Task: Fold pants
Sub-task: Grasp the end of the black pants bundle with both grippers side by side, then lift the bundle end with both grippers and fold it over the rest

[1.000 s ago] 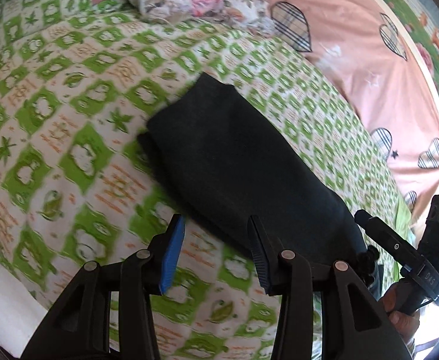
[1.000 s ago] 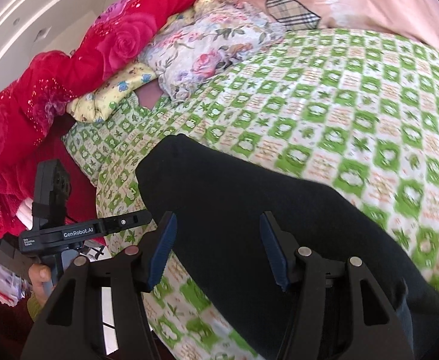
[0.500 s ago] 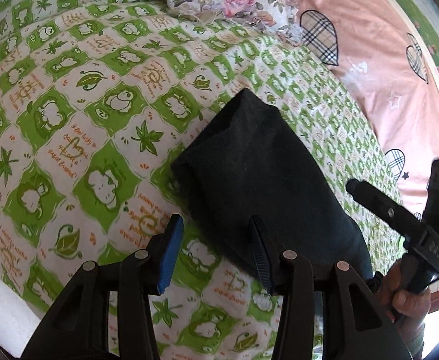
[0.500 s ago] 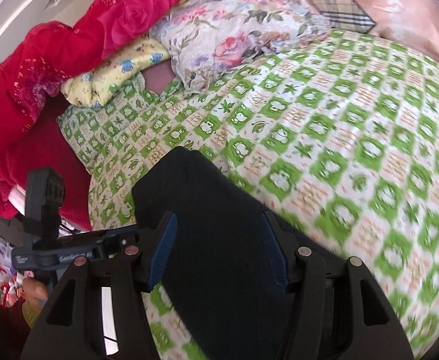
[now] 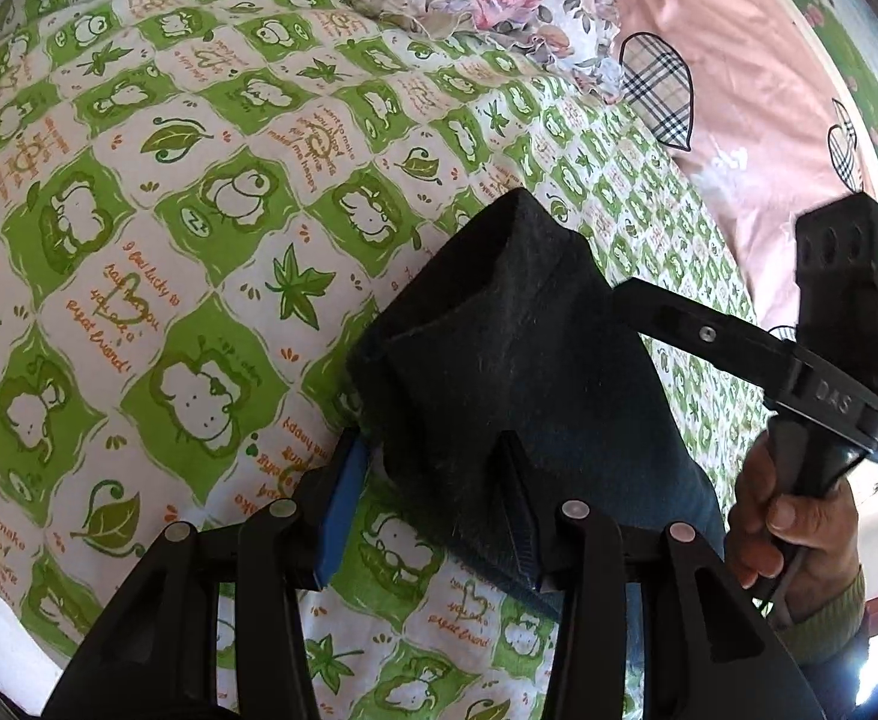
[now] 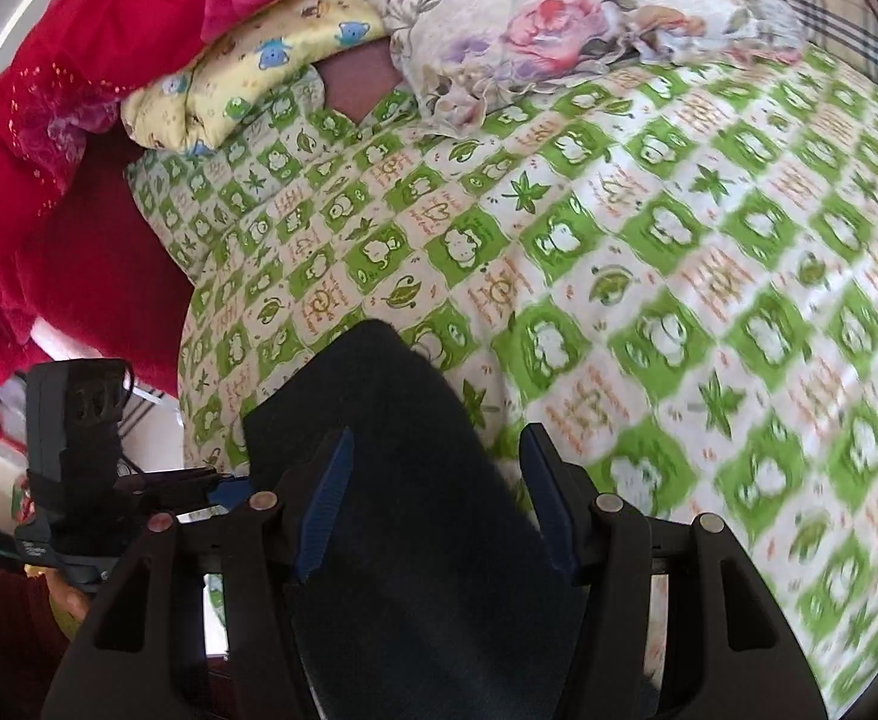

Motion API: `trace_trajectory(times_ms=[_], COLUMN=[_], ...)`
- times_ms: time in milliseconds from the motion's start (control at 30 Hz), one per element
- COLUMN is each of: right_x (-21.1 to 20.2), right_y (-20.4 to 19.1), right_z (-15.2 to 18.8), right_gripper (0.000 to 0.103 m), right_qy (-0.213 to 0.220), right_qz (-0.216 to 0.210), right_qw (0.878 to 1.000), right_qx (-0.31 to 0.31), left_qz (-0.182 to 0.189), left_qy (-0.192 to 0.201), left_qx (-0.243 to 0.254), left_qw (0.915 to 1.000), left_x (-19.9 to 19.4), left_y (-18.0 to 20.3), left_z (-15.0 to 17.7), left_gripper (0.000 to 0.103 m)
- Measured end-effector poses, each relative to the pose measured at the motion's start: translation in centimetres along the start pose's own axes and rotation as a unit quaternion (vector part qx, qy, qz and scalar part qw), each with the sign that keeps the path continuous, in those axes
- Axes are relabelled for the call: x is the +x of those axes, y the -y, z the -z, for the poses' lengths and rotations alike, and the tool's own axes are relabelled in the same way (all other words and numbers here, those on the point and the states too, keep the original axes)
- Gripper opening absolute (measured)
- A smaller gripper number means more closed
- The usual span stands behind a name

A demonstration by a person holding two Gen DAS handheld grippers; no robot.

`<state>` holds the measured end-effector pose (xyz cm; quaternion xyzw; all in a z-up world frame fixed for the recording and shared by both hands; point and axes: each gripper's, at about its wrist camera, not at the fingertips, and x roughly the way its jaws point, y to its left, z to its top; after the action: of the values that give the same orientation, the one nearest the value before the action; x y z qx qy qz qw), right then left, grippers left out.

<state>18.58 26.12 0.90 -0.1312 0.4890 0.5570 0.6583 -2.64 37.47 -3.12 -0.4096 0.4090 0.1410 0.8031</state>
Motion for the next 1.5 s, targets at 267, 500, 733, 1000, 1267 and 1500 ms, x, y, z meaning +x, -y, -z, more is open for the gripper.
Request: trace_trajectory(times_ms=[267, 500, 733, 1000, 1267, 1500], right_x=[3.3, 2.9, -0.7, -7.1, -16.0, -23.0], right_y=[0.1, -1.0, -2.1, -2.6, -1.3, 1.1], right_z=[-0.5, 0.2, 0.9, 2.8, 7.4, 13.6], right_gripper=[0.058, 0.031, 0.025, 0.023, 0.023, 0.022], right_qy=[-0.042, -0.022, 0.023, 0.096, 0.190, 0.263], right_qz=[-0.006, -0.003, -0.007, -0.026, -0.031, -0.024], right_qw=[0.999, 0.999, 0.999, 0.995, 0.981, 0.963], right_qx=[-0.023, -0.039, -0.038, -0.025, 0.010, 0.055], left_qz=[-0.003, -0.022, -0.009, 0.027, 0.103, 0.162], left_qy=[0.010, 0.018, 0.037, 0.063, 0.068, 0.040], left_qx=[-0.004, 0.020, 0.041, 0.089, 0.187, 0.271], left_qw=[0.9999, 0.9994, 0.9984, 0.9936, 0.9746, 0.9480], left_x=[0.4, 0.6, -1.5, -5.2, -8.0, -8.1], left_y=[-0.2, 0.9, 2.9, 7.1, 15.6, 22.8], left_z=[-0.2, -0.3, -0.4, 0.3, 3.3, 7.3], left_gripper=[0.035, 0.023, 0.019, 0.019, 0.019, 0.019])
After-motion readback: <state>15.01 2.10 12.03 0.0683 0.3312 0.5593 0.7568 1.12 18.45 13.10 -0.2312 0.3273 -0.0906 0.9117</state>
